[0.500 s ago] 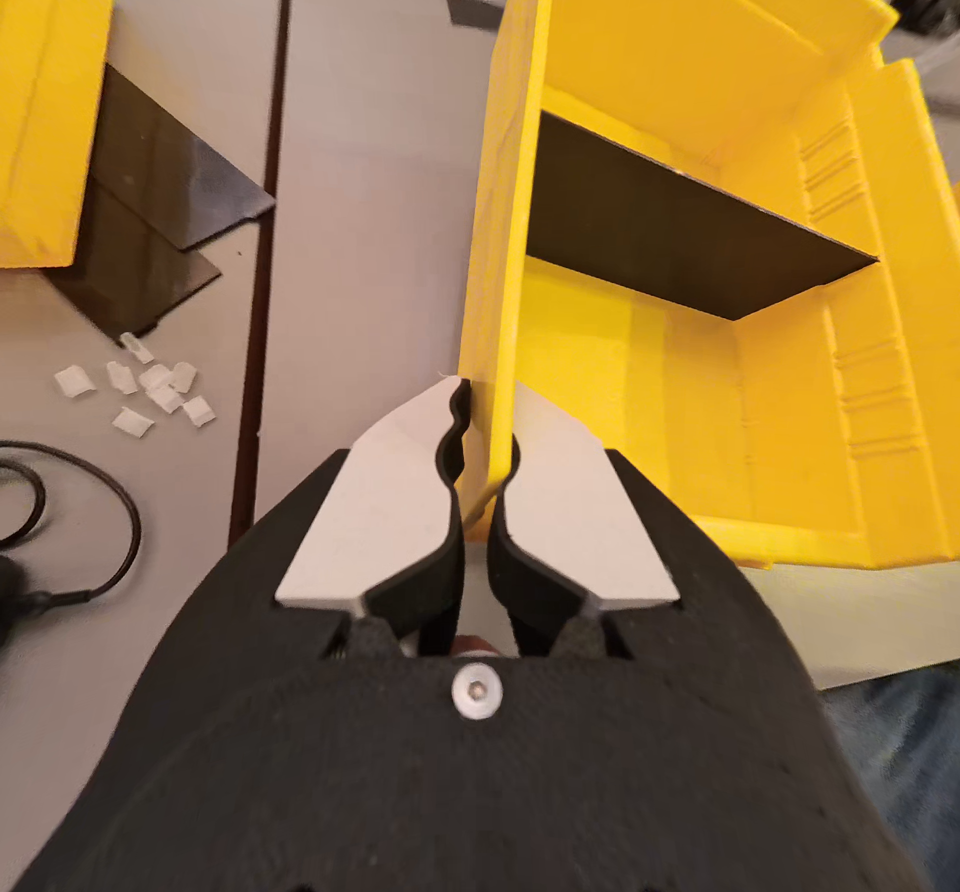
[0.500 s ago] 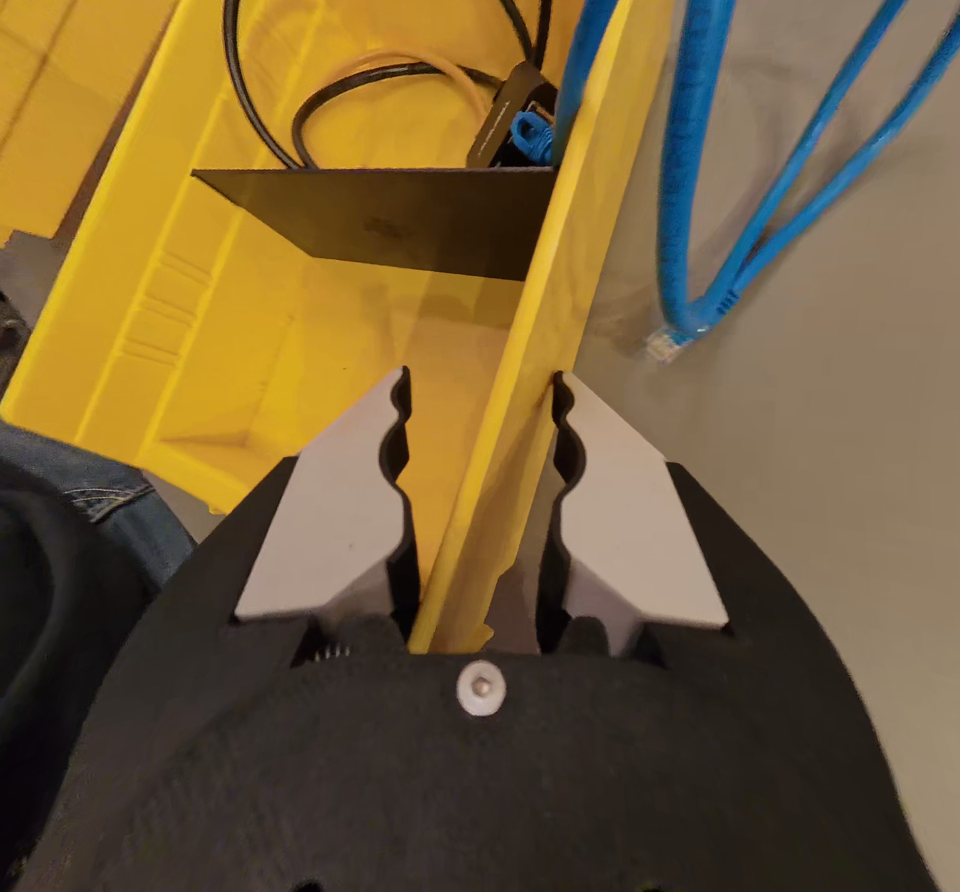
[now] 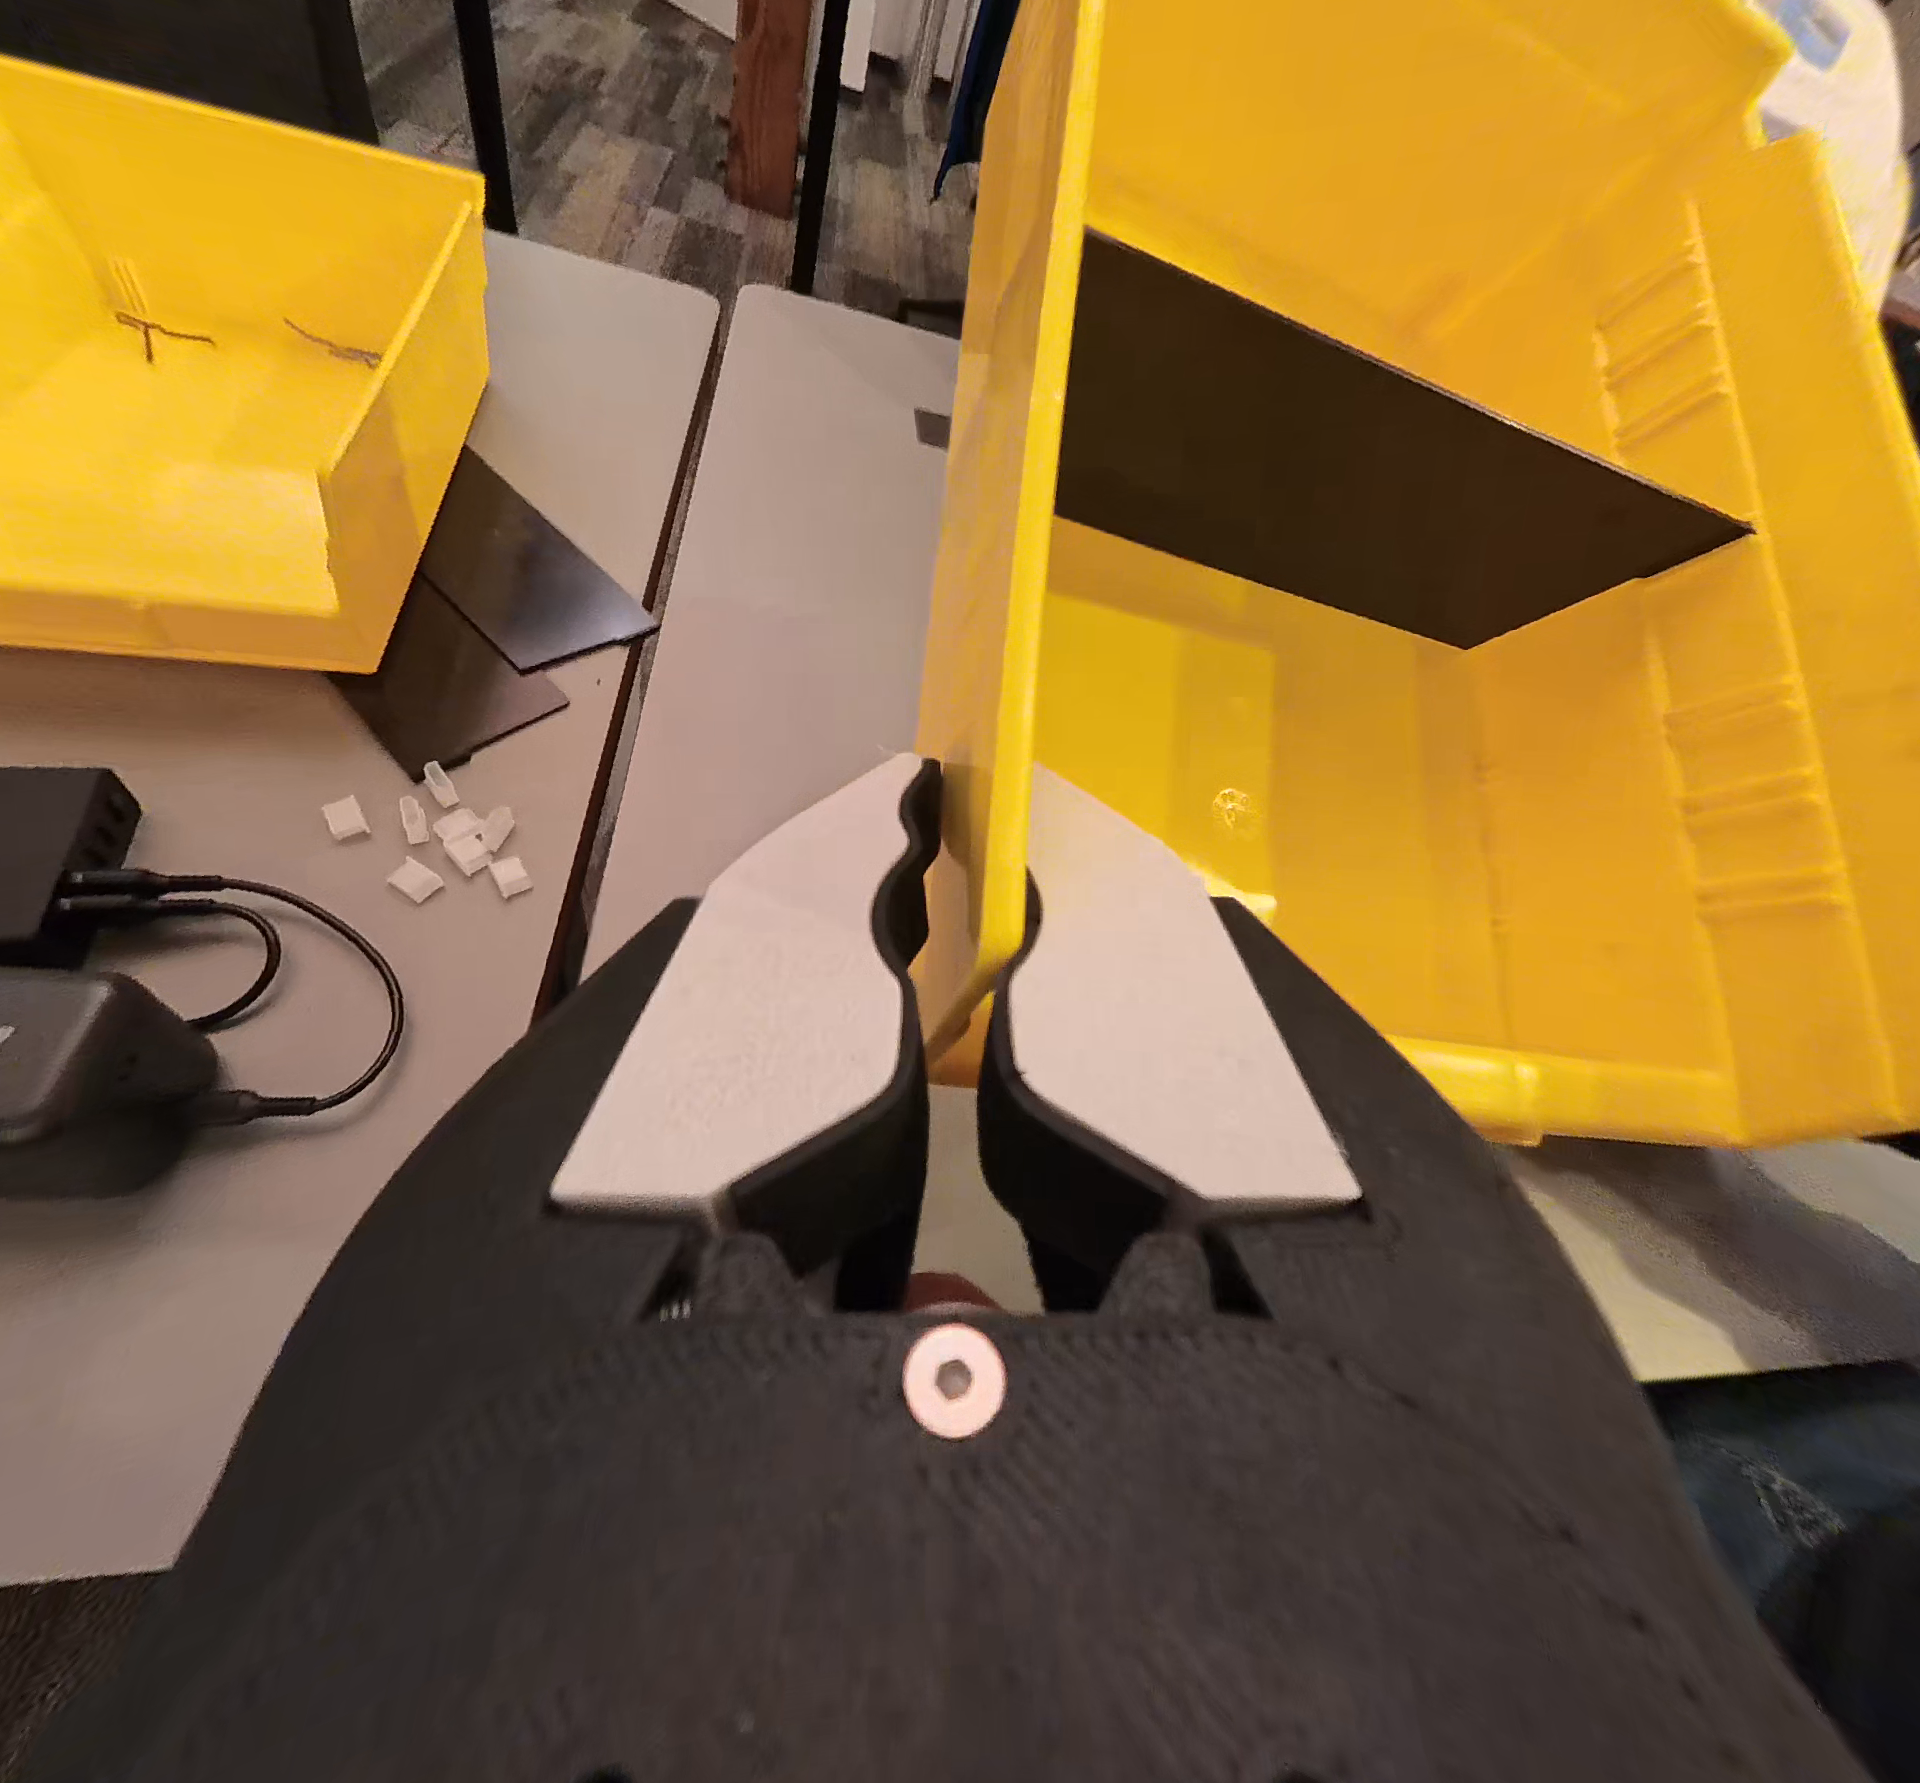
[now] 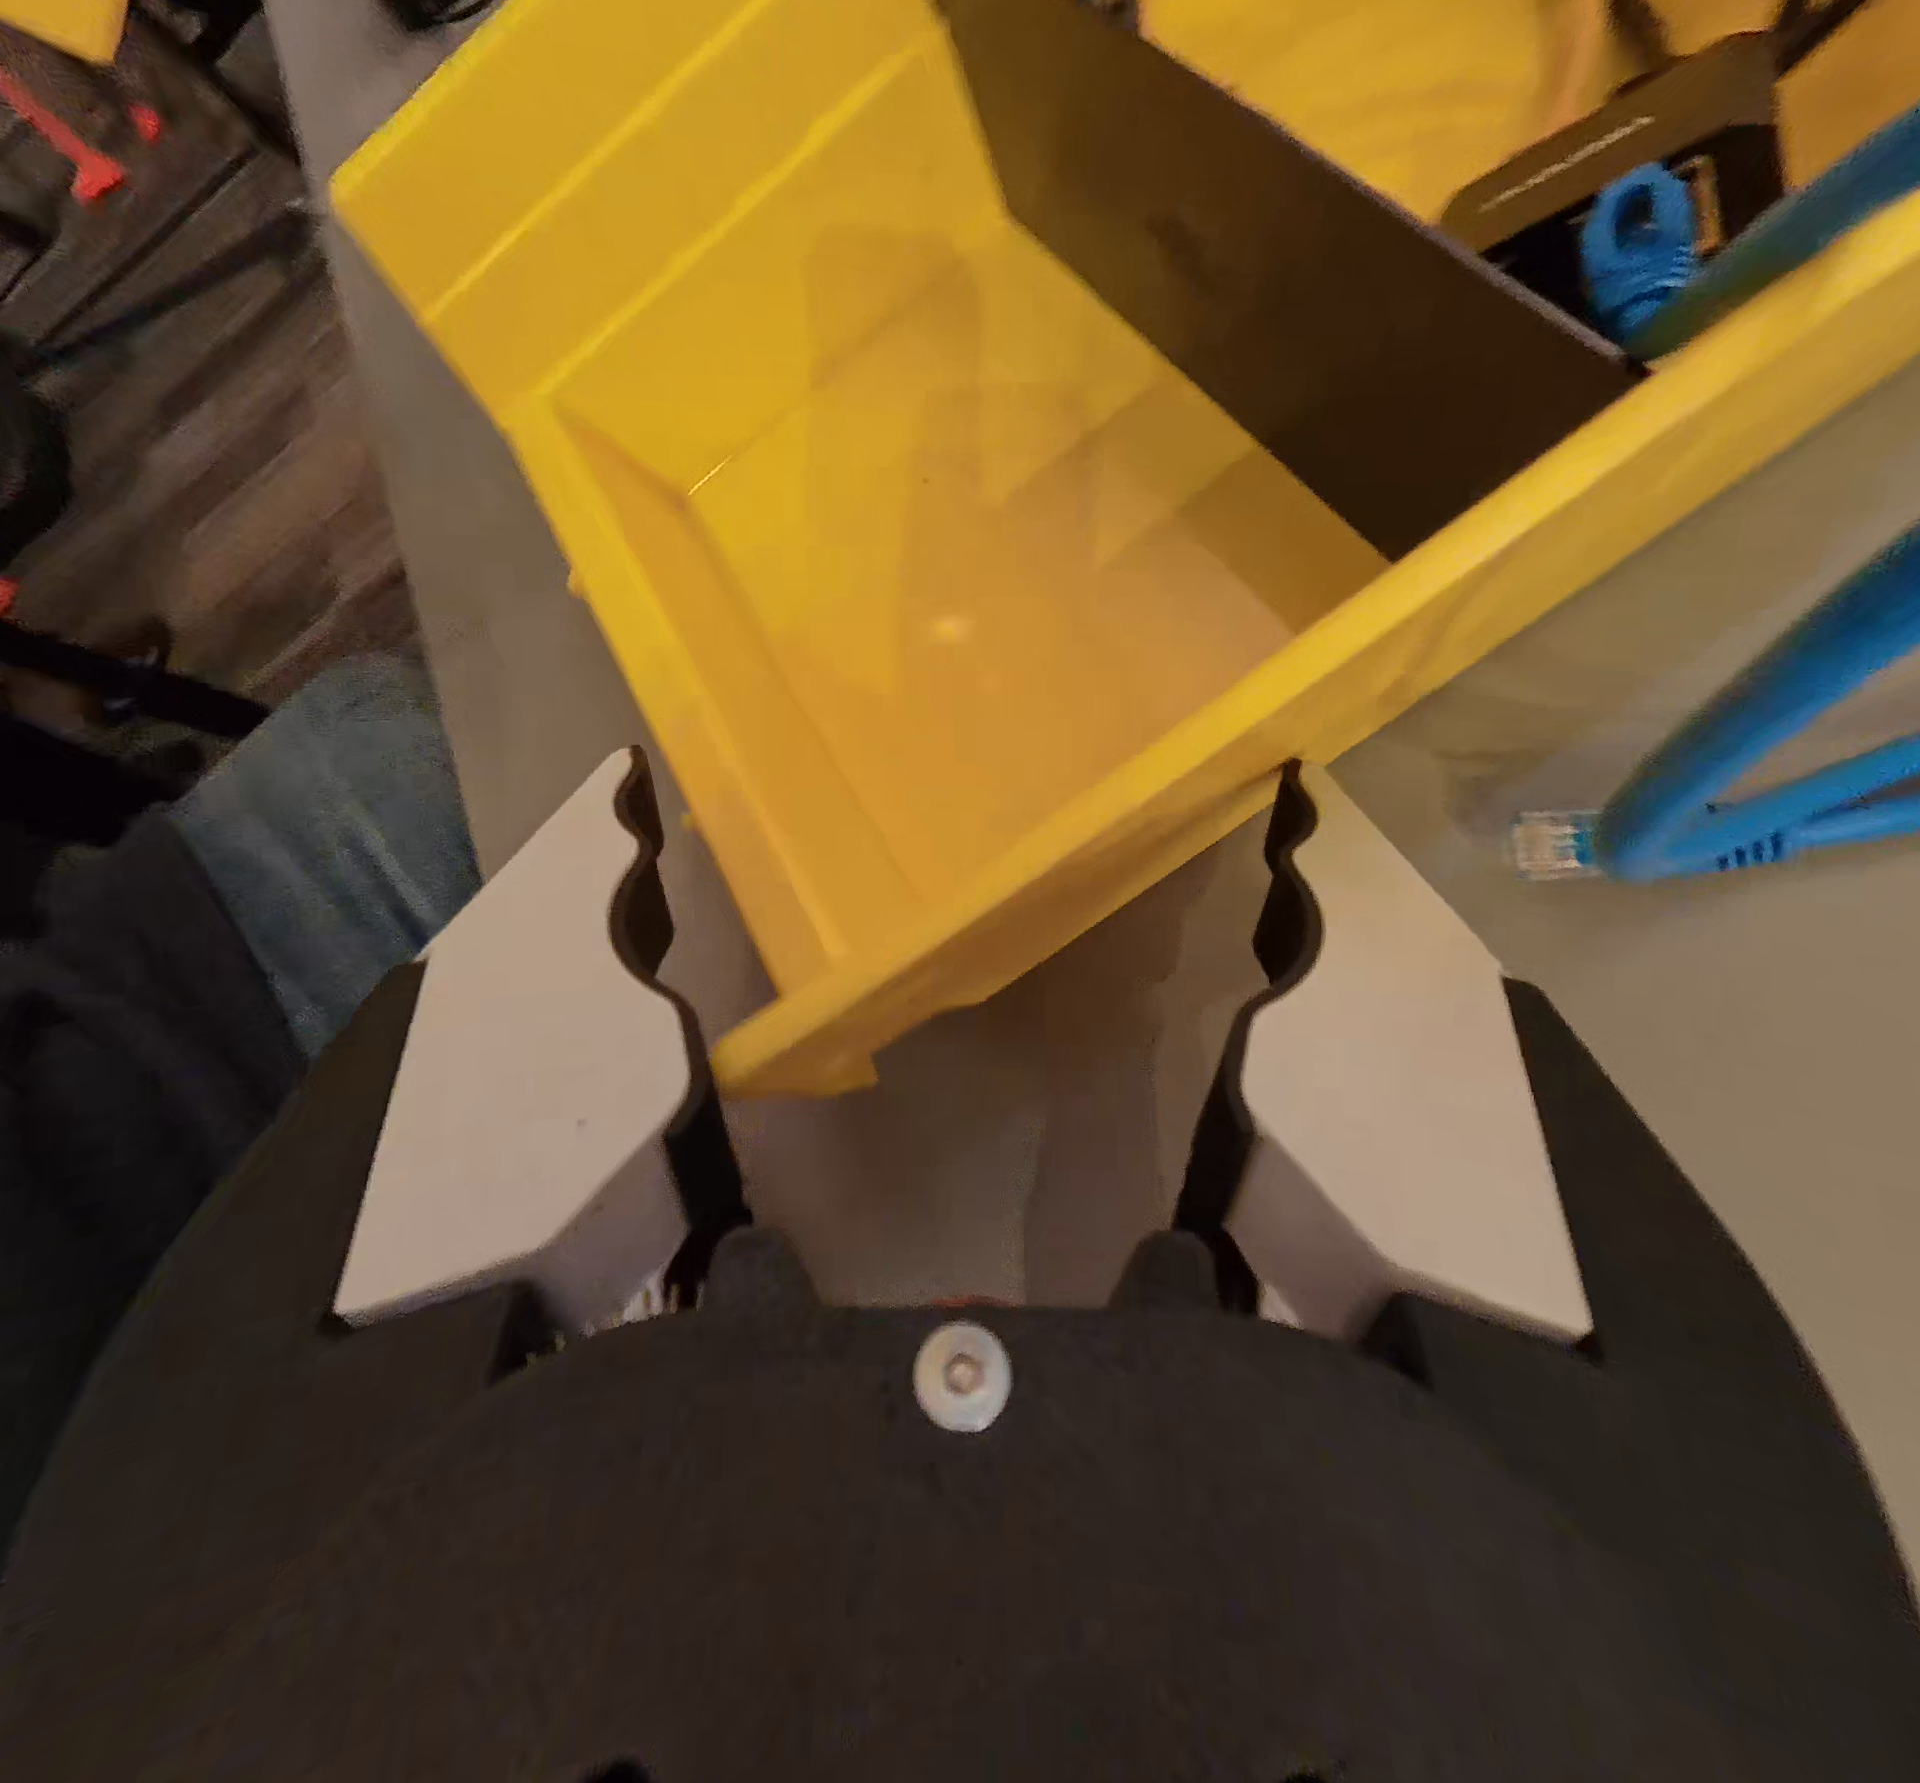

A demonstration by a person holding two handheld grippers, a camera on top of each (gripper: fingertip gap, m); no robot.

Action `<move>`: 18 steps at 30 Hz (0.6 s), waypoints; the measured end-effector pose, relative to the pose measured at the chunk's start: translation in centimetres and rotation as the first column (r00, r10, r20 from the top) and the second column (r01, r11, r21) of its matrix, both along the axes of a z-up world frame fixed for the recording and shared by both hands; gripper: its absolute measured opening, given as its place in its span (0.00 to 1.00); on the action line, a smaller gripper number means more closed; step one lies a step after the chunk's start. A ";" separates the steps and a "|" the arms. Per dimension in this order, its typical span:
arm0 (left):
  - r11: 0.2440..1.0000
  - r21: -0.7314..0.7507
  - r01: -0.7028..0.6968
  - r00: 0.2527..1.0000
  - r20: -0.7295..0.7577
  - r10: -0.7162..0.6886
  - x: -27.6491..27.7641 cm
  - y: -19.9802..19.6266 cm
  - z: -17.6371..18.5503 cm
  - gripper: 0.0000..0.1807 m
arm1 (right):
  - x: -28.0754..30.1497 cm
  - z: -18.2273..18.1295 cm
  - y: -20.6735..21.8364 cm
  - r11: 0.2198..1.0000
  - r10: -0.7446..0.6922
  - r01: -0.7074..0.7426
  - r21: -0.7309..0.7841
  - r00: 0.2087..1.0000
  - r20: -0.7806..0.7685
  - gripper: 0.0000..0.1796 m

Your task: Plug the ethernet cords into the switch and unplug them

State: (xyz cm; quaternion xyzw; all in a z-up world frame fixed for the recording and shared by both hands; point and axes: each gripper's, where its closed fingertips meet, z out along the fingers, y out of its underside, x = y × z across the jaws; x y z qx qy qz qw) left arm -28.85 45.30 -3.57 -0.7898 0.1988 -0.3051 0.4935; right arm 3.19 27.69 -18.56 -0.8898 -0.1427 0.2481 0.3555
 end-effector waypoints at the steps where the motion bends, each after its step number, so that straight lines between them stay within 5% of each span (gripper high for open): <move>1: 1.000 0.004 0.004 1.000 0.013 -0.004 0.1 -0.2 0.5 0.03 | -1.8 0.0 0.6 0.998 0.056 -0.057 -0.002 0.998 -0.014 0.65; 6: 0.998 0.056 0.018 0.999 0.049 -0.021 0.9 -1.5 3.6 0.03 | -8.7 1.3 -0.7 0.944 0.268 -0.309 -0.115 0.922 -0.278 0.63; 13: 0.971 0.153 0.182 0.983 -0.040 -0.178 9.6 -5.3 6.5 0.03 | -3.6 7.4 -8.3 0.908 0.398 -0.420 0.015 0.848 -0.350 0.66; 18: 0.912 0.182 0.367 0.929 -0.109 -0.353 21.7 -9.3 5.7 0.03 | 4.1 12.2 -11.9 0.976 0.177 -0.117 0.184 0.918 -0.355 0.77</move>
